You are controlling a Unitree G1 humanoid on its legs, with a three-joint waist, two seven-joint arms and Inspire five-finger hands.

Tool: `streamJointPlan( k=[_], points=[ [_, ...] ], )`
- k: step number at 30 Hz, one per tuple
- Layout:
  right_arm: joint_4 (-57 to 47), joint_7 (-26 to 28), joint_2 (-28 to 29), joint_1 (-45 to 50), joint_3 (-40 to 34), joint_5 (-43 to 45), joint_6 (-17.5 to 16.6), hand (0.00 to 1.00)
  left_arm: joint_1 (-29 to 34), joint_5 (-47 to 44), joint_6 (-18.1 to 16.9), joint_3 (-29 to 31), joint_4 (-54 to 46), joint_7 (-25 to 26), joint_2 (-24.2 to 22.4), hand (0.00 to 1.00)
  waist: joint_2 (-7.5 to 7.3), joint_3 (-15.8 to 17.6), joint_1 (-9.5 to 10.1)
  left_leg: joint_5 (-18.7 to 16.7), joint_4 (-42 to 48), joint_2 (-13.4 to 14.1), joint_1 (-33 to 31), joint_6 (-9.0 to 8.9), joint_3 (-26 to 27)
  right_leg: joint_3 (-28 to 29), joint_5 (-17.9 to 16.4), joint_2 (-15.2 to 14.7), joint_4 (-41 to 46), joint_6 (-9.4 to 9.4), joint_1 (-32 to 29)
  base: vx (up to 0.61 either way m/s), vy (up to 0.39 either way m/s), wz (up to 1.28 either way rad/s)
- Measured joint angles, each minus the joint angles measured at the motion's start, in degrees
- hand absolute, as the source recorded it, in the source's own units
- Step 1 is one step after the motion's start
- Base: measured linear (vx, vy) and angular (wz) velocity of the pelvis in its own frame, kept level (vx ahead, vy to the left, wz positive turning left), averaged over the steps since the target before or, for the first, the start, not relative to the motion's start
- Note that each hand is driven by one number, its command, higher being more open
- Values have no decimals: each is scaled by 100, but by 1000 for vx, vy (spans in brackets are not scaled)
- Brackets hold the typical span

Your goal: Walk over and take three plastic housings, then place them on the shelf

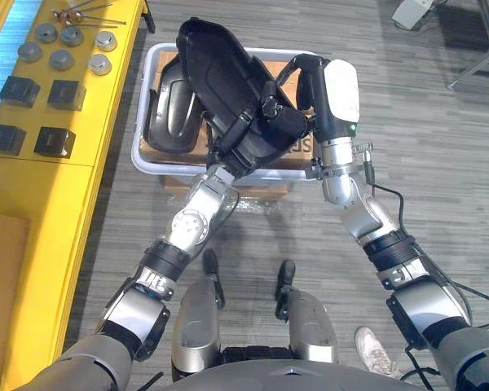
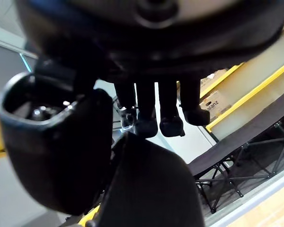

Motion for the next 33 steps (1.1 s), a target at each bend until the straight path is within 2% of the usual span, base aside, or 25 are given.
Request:
streamJointPlan(
  k=[2, 3, 6, 9, 12, 17, 21, 23, 26, 28, 31, 33],
  points=[
    [-26, -2, 57, 185, -20, 8, -31, 0, 145, 57, -81, -77, -10, -19, -10, 0, -134, -121, -30, 3, -53, -10, 20, -7, 20, 1, 0, 0, -51, 0, 14, 47, -9, -2],
    [-30, 4, 67, 232, -17, 8, -50, 100, 203, 84, -117, -103, -30, -18, -10, 0, -162, -141, -45, 2, -65, -14, 42, -9, 26, 1, 2, 0, -72, 3, 43, 84, -7, -2],
    [-249, 35, 149, 655, -97, 40, -141, 100, 518, 331, -230, -142, -179, -15, -125, 0, -181, -226, -65, 1, -167, -61, 176, -11, 45, 0, 3, -16, -103, 6, 132, 76, 3, 0],
    [-302, 30, 181, 1008, -99, 160, -240, 100, 738, 961, -298, -92, -299, 66, -128, 0, -180, -320, -89, 2, -271, -101, 283, -12, 68, -1, 3, -19, -219, 7, 236, 51, 3, -2],
    [-520, -2, 227, 1465, -119, 582, -238, 100, 1203, 1791, -294, -64, -847, 331, -153, 0, -140, -501, -111, 21, -420, -125, 396, -36, 66, -90, 5, -26, -245, 10, 294, 47, -8, -1],
    [-1452, 45, 403, 2408, -212, 1146, -223, 100, 2130, 3452, -297, 245, -1866, 381, -580, 0, 120, -1020, -116, 85, -851, -168, 838, -83, 124, -123, -5, -26, -301, 9, 503, 69, -8, -8],
    [-1620, 145, 507, 2768, -378, 1965, -58, 100, 2249, 4949, -320, 379, -2408, 319, -643, 0, 266, -1413, -132, 159, -1100, -205, 1029, -83, 157, -124, -8, -38, -406, 8, 603, 23, 4, -6],
    [-1875, 415, 609, 3081, -585, 2697, -35, 100, 2345, 5908, -426, 421, -2695, 253, -542, 0, 307, -1468, -141, 223, -1252, -216, 1164, -93, 169, -124, -10, -32, -419, 10, 664, -12, 1, -3],
    [-2059, 799, 663, 3367, -812, 3311, -63, 100, 2669, 6425, -596, 659, -2828, 196, -487, 0, 316, -1615, -214, 265, -1371, -253, 1206, -100, 216, -126, -13, -29, -514, 15, 669, -26, 6, -9],
    [-2078, 1342, 628, 3623, -888, 3641, -81, 100, 2978, 6819, -731, 772, -2829, 224, -471, 0, 329, -1728, -292, 295, -1475, -268, 1224, -108, 224, -132, -1, -18, -596, 34, 671, -21, 6, -5],
    [-2083, 2094, 755, 4155, -1367, 5001, -108, 100, 3384, 7761, -817, 1131, -2827, 612, -405, 0, 368, -1766, -292, 355, -1593, -270, 1295, -110, 232, -132, -2, -5, -603, 35, 675, 0, 0, 0],
    [-2082, 2409, 872, 4524, -1839, 5404, -110, 100, 3653, 8171, -924, 1546, -2827, 932, -361, 0, 385, -1780, -299, 354, -1594, -277, 1293, -111, 237, -132, 0, -7, -633, 38, 669, 0, 0, 0]
  ],
)
